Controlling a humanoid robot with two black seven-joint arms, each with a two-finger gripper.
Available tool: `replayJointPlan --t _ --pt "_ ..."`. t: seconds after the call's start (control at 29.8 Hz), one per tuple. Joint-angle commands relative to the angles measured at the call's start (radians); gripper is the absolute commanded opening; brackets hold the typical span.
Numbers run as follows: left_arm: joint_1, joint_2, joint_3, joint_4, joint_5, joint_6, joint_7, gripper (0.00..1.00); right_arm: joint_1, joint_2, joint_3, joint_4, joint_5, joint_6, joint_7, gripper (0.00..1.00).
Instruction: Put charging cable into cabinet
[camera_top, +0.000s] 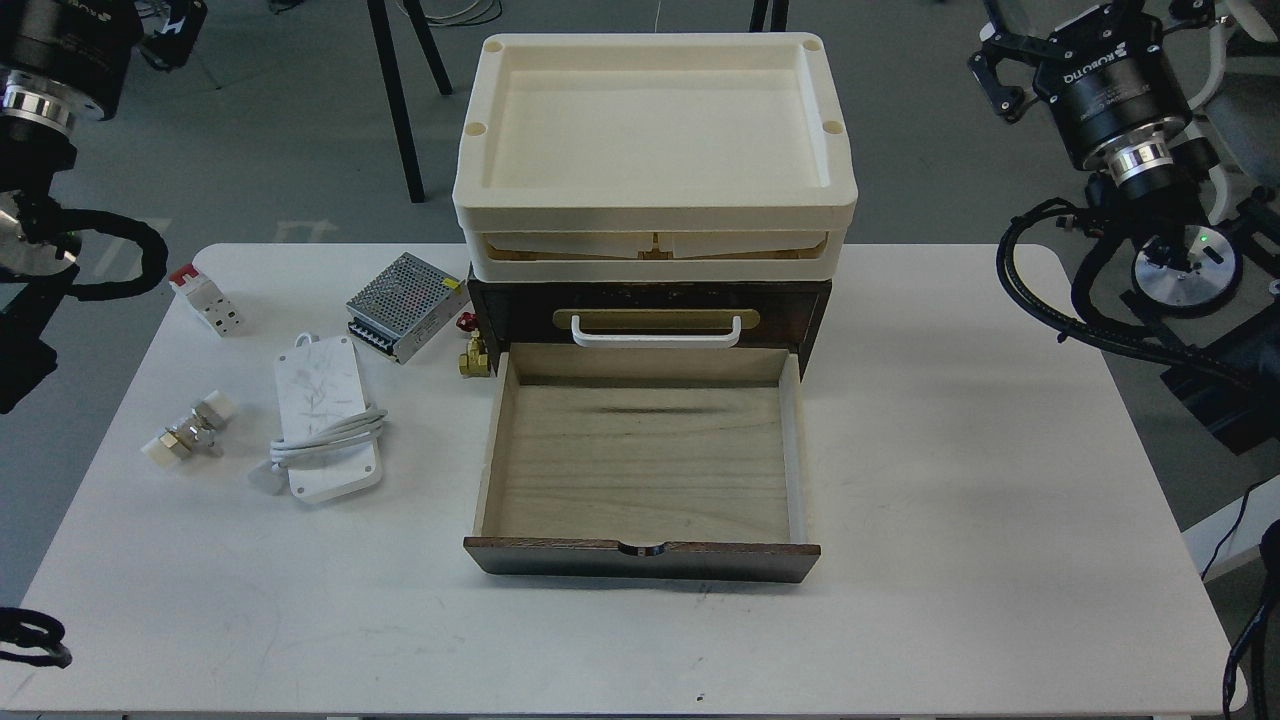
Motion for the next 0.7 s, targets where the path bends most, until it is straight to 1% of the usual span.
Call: replayJointPlan --t 0.0,0.2,0.34,0.47,0.5,0.54,0.6,0.67 --pt "-0.005 -0.013 -0.01 0.0 0.0 0.0 -0.004 1.0 -0.018 -0.005 0.025 0.004 0.001 0.0 -0.002 1.0" --pt "-0.005 -0.028 -0.038 0.011 -0.021 0.0 -0.005 1.0 -0.017 -0.005 0.028 0.006 0.001 0.0 -0.002 1.0" --pt "0.003 -0.086 -0.107 0.132 -0.095 0.0 -0.005 1.0 -0.009 -0.001 0.034 0.007 0.001 0.0 -0.002 1.0" --pt "0.025 -0.134 -0.168 0.121 -0.133 0.0 -0.005 1.0 -0.011 -0.005 0.071 0.009 0.003 0.0 -0.002 1.0" --pt "0.038 -0.137 -0.191 0.104 -0.133 0.0 -0.005 1.0 -0.011 -0.007 0.077 0.009 0.003 0.0 -0.003 1.0" --pt "0.054 -0.136 -0.214 0.062 -0.133 0.0 -0.005 1.0 -0.012 -0.012 0.083 0.007 0.001 0.0 -0.002 1.0" --pt "0.081 -0.11 -0.248 -0.067 -0.133 0.0 -0.005 1.0 -0.015 -0.044 0.086 0.006 0.003 0.0 -0.002 1.0" --pt "0.113 -0.046 -0.269 -0.216 -0.126 0.0 -0.005 1.0 -0.02 -0.071 0.089 0.006 0.003 0.0 -0.002 1.0"
